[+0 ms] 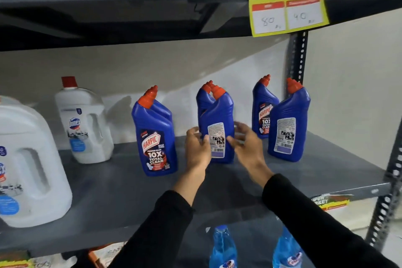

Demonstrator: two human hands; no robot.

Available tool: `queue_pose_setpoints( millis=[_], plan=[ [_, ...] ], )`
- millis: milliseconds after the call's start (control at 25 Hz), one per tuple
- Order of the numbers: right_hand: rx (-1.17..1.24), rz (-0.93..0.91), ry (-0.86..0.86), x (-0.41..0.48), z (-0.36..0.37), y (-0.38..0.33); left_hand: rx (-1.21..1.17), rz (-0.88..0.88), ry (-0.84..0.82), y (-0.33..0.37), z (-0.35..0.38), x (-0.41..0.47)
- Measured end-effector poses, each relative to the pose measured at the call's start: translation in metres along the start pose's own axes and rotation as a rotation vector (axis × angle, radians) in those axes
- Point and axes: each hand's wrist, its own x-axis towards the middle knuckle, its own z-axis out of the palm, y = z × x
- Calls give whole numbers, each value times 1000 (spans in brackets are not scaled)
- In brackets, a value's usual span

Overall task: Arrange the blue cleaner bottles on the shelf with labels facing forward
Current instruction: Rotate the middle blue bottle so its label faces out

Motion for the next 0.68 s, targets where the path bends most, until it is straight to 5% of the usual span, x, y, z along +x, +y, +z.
queue_pose_setpoints(
  millis=[120,400,560,680],
  plan=[
    [-46,44,-126,-1,3,14,-9,-50,35,-5,8,-4],
    [125,-163,37,8,-5,-20,49,195,5,37,20,-2],
    [50,-305,202,0,0,-42,-118,290,-95,65,33,-13],
    [88,-413,128,-4,-3,-40,-242,298,-131,63,31,-8]
  ],
)
